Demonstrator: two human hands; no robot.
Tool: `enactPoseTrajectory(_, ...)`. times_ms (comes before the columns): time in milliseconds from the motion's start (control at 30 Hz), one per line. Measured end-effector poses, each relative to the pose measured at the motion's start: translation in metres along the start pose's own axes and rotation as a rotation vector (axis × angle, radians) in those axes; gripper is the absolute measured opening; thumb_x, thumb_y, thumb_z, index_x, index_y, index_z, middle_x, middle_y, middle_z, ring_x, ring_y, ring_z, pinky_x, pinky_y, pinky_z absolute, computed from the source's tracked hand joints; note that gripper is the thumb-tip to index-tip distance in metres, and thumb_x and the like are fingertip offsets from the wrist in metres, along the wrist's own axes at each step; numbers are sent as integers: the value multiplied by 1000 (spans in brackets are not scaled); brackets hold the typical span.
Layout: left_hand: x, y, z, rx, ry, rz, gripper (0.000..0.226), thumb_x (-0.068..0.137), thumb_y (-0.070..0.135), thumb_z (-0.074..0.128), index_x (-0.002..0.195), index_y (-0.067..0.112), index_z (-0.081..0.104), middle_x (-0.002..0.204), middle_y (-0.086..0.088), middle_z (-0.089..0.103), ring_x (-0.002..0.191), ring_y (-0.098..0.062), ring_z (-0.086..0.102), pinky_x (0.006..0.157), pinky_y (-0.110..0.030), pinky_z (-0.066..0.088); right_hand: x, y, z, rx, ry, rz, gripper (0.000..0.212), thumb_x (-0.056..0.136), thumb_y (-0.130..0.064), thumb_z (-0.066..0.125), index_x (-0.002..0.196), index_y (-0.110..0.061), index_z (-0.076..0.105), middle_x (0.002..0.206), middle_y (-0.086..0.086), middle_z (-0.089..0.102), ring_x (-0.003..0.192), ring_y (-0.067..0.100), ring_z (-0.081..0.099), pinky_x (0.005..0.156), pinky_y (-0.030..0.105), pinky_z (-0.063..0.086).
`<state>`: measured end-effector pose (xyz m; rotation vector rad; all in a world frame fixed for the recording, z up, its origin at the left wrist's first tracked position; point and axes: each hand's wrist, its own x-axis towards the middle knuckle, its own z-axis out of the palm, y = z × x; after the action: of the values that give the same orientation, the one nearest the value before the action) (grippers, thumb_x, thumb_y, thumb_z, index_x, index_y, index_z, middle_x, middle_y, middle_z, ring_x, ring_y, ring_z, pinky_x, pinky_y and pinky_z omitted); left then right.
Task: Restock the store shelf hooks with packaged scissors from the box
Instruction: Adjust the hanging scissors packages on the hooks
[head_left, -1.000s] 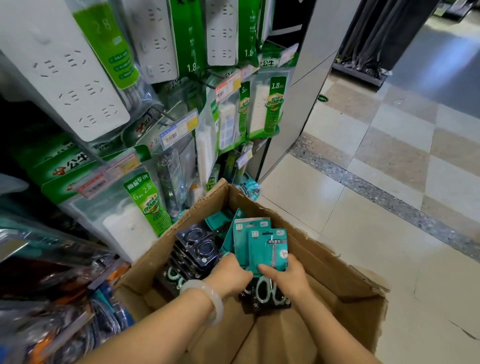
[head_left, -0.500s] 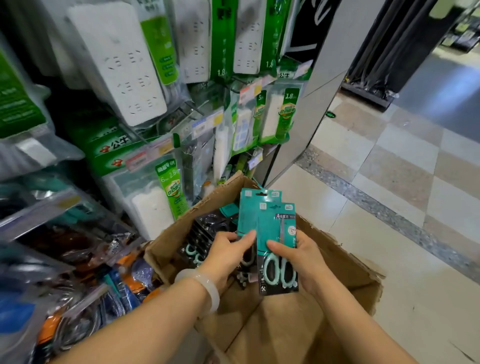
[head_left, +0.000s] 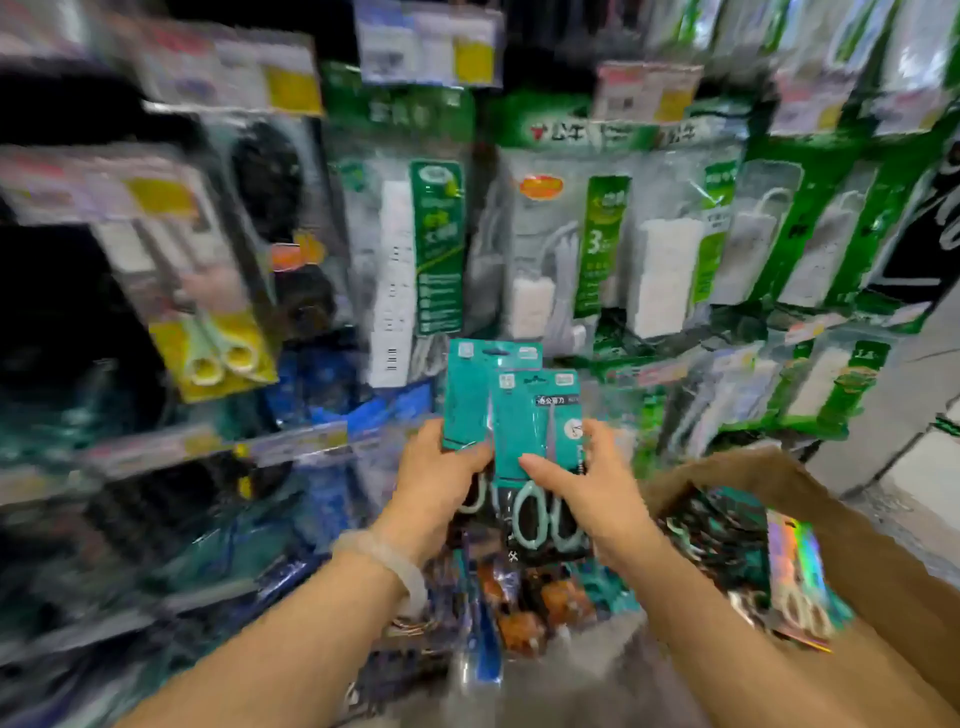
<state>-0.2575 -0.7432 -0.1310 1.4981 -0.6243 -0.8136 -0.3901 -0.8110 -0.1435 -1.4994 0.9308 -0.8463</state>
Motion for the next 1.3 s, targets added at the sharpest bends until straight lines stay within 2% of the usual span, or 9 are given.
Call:
enactPoseTrajectory(100, -38, 16, -112, 20, 190, 90, 18, 84, 7, 66, 102, 3, 65, 97, -6, 70, 87, -15, 67, 76, -23, 53, -26, -29, 99, -3, -145, -127, 50, 74, -11, 76, 111, -24, 45, 109, -2, 63, 93, 12, 64, 82, 29, 53)
enactPoseTrajectory(200, -84, 31, -216, 26, 388, 180, 9, 85, 4, 64, 92, 10, 62, 78, 5, 63, 54, 12, 56, 53, -5, 42, -59, -60, 197, 5, -324, -224, 43, 74, -8, 75, 98, -30, 47, 104, -2, 65, 86, 9, 64, 77, 24, 53)
enactPoseTrajectory(333, -147, 46, -334, 49, 641, 229, 6, 83, 9, 67, 85, 15, 64, 76, 8, 65, 64, 1, 58, 54, -7, 41, -111, -101, 313, 19, -552, -333, 46, 73, -1, 74, 100, -26, 46, 98, -8, 63, 74, -9, 62, 67, 5, 48)
enactPoseTrajectory(567, -220, 64, -468, -83, 910, 277, 11, 85, 14, 66, 96, 14, 70, 96, 3, 74, 91, -12, 69, 83, -33, 55, -178, -150, 449, 55, -854, -434, 38, 78, -19, 73, 98, -37, 45, 106, -16, 60, 91, -4, 61, 69, 10, 50)
enactPoseTrajectory(733, -220, 93, -544, -43, 961, 355, 9, 86, 14, 65, 94, 17, 67, 94, 5, 71, 85, -6, 65, 71, -23, 54, -186, -185, 525, 97, -871, -484, 52, 80, -25, 71, 120, -32, 38, 117, -17, 54, 104, 1, 57, 82, 18, 49)
enactPoseTrajectory(833, -213, 115, -586, -71, 947, 380, 9, 87, 15, 64, 94, 19, 66, 98, 6, 70, 90, -10, 65, 80, -32, 50, -178, -213, 566, 120, -872, -527, 53, 83, -28, 68, 119, -40, 30, 120, -24, 46, 106, -7, 49, 87, 20, 44)
enactPoseTrajectory(1000, -193, 146, -656, -14, 922, 388, 12, 86, 15, 66, 97, 18, 68, 102, 0, 72, 96, -17, 66, 86, -38, 53, -163, -261, 627, 148, -830, -598, 69, 79, -35, 67, 133, -44, 26, 140, -5, 45, 122, 16, 51, 98, 46, 47)
enactPoseTrajectory(1100, -182, 159, -688, 8, 903, 440, 9, 85, 14, 67, 91, 21, 66, 94, 3, 72, 82, -10, 66, 63, -18, 53, -151, -285, 654, 204, -790, -627, 67, 88, -15, 61, 137, -38, 22, 128, -2, 54, 95, 12, 65, 76, 32, 56)
enactPoseTrajectory(1300, -150, 181, -733, 38, 832, 497, 10, 84, 10, 67, 89, 18, 62, 85, 7, 68, 73, -3, 62, 54, -8, 48, -130, -322, 689, 226, -618, -628, 61, 89, -13, 60, 133, -41, 28, 113, -7, 59, 83, 5, 61, 57, 10, 47)
